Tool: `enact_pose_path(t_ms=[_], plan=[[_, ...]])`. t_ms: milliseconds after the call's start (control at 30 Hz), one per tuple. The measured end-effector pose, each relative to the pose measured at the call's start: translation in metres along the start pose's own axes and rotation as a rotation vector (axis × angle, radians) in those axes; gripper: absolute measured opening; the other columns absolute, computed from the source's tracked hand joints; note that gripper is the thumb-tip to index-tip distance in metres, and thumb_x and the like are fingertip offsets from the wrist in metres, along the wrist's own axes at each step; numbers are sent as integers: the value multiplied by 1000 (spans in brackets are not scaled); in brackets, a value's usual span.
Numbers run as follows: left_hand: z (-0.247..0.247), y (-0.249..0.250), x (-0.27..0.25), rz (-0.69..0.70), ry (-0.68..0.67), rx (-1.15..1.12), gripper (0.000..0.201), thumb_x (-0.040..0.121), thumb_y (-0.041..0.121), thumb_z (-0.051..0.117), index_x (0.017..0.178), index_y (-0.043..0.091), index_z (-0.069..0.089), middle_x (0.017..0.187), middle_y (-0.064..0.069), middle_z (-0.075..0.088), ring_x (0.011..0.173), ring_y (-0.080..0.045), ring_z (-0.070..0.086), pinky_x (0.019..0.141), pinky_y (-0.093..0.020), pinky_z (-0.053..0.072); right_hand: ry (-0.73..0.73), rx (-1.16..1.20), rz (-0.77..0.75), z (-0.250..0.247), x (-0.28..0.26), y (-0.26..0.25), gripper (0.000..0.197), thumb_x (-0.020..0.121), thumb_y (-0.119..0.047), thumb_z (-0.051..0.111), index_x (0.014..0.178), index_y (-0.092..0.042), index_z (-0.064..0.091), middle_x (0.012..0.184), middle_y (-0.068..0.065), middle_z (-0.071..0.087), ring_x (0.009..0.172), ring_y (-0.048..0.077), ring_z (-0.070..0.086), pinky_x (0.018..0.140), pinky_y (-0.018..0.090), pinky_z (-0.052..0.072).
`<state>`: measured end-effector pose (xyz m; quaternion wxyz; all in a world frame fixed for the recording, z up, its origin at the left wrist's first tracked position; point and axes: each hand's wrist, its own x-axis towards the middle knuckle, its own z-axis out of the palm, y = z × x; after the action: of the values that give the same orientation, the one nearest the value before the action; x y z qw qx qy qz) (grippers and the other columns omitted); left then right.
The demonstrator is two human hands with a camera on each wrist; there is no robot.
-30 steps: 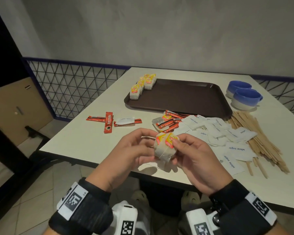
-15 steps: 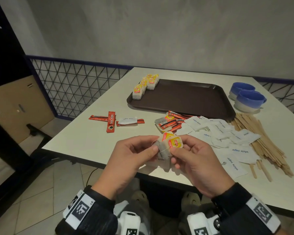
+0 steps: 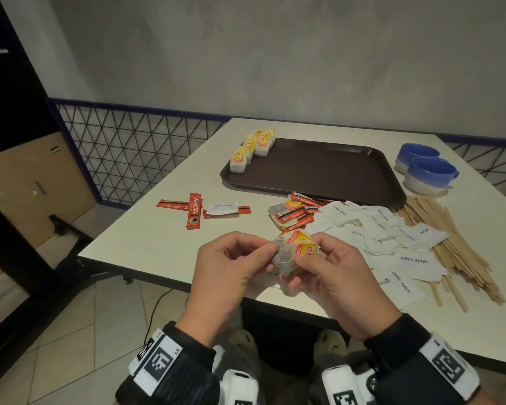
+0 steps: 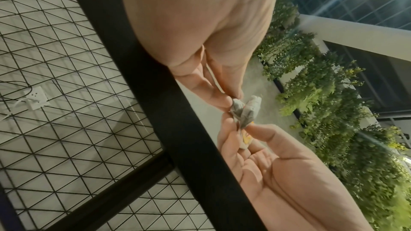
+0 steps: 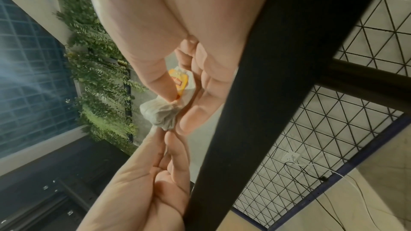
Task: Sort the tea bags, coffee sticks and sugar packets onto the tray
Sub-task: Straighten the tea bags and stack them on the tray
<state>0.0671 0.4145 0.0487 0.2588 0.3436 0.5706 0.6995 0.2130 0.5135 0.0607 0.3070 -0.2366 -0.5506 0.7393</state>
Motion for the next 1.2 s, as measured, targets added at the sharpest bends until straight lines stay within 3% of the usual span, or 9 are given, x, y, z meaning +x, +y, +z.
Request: enact_pose_path(t_ms=[133, 267, 433, 567, 900, 1033, 1200], plan=[[-4, 1, 2, -30, -51, 28, 3, 81, 19, 84, 80, 20, 81, 83, -5, 78, 79, -21, 71, 69, -30, 57, 8, -43, -4, 0, -1, 0, 12, 96, 1, 59, 102, 2, 69, 95, 26, 73, 82, 39, 69, 80, 49, 60], [-4, -2, 0, -11, -46, 69, 10, 79, 15, 86, 80, 23, 80, 80, -1, 75, 73, -9, 66, 63, -19, 51, 5, -46, -10, 0, -2, -1, 15, 96, -2, 59, 105, 2, 71, 95, 27, 72, 82, 39, 69, 75, 44, 62], [-10, -1, 0, -35, -131, 19, 22, 81, 24, 78, 102, 29, 82, 97, 0, 79, 97, -21, 74, 83, -33, 59, -10, -45, 2, -2, -2, -1, 18, 96, -4, 60, 110, 1, 70, 103, 26, 73, 88, 39, 70, 78, 47, 62], [-13, 0, 1, -43, -185, 41, 20, 90, 10, 75, 103, 22, 83, 104, -4, 80, 104, -25, 74, 93, -45, 60, -11, -30, 9, -3, -1, 0, 17, 96, -2, 60, 109, 1, 70, 101, 26, 72, 85, 38, 70, 76, 45, 62], [-8, -3, 2, 5, -108, 50, 3, 80, 21, 83, 83, 22, 81, 86, -9, 77, 84, -30, 72, 79, -44, 61, -25, 11, 17, -5, 1, 2, 17, 95, -1, 61, 110, 4, 68, 104, 31, 70, 85, 41, 69, 75, 43, 62], [-7, -2, 1, 18, -94, 65, 8, 76, 28, 83, 80, 22, 80, 81, -9, 76, 79, -29, 71, 79, -48, 62, -22, 4, 9, -5, 1, 2, 16, 95, 0, 62, 109, 5, 67, 103, 30, 71, 86, 41, 69, 72, 41, 63], [-6, -2, 1, 17, -108, 84, 3, 84, 21, 80, 81, 22, 79, 81, -8, 75, 78, -29, 71, 79, -49, 62, -13, 4, 2, -6, 2, 3, 17, 94, 0, 63, 110, 5, 67, 102, 30, 71, 84, 40, 70, 72, 41, 64]])
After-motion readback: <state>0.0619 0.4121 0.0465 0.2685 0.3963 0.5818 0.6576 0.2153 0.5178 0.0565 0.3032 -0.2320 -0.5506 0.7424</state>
